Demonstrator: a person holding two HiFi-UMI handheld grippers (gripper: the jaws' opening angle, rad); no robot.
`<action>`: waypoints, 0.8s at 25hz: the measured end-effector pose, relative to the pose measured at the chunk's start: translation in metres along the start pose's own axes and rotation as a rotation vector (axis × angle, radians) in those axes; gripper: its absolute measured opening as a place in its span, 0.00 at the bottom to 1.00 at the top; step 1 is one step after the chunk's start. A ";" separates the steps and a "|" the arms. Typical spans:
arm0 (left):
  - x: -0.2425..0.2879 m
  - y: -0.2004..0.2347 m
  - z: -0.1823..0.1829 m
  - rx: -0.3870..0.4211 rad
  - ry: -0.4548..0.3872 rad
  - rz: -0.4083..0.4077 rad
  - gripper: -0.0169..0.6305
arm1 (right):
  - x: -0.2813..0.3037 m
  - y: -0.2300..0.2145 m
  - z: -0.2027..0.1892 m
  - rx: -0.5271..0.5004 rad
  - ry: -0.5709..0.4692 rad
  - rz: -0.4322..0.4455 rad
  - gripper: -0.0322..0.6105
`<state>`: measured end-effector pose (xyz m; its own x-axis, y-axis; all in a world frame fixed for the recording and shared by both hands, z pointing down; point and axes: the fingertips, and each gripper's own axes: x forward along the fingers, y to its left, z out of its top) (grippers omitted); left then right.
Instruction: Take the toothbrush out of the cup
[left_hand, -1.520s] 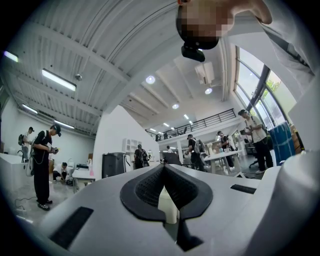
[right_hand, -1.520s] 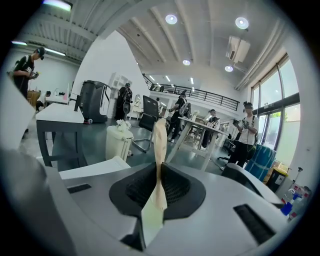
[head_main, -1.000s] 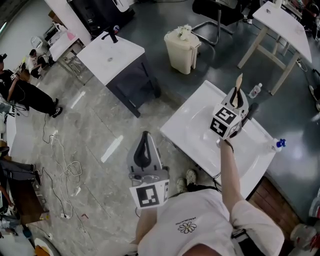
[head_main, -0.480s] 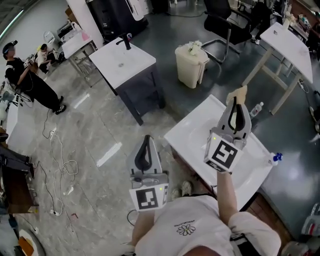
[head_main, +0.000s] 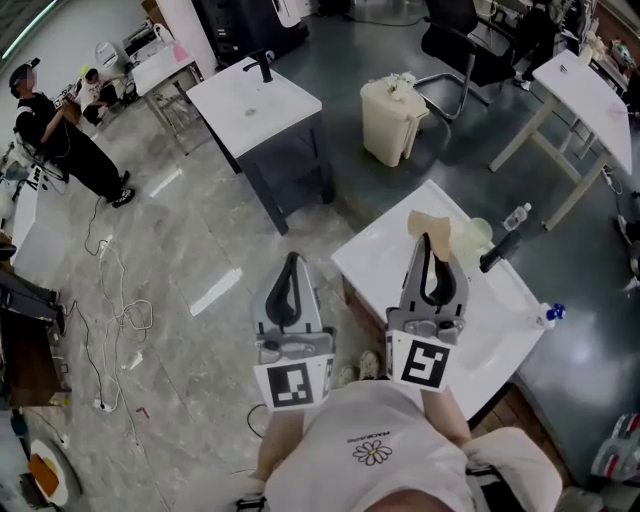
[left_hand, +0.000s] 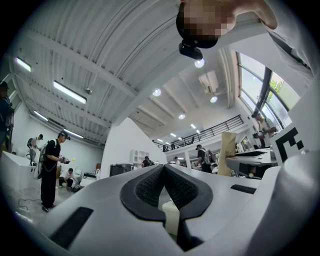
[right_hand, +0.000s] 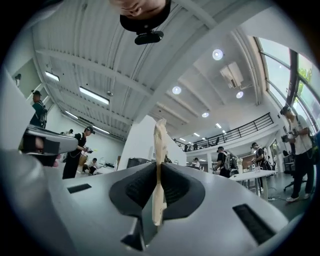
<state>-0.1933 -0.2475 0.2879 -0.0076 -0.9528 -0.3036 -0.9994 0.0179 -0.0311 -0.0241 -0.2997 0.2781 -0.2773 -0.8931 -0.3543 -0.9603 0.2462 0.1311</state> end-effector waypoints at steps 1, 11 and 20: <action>-0.001 0.001 0.000 0.000 0.001 0.001 0.05 | -0.002 0.005 -0.002 0.000 0.009 0.016 0.09; -0.006 0.004 -0.001 -0.008 -0.005 0.004 0.05 | -0.005 0.016 -0.003 0.005 0.024 0.049 0.09; -0.008 0.007 -0.001 -0.009 -0.001 0.006 0.05 | -0.005 0.023 -0.001 0.001 0.028 0.067 0.09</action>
<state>-0.2005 -0.2404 0.2907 -0.0137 -0.9524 -0.3045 -0.9996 0.0211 -0.0210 -0.0444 -0.2898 0.2836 -0.3404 -0.8845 -0.3191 -0.9395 0.3065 0.1527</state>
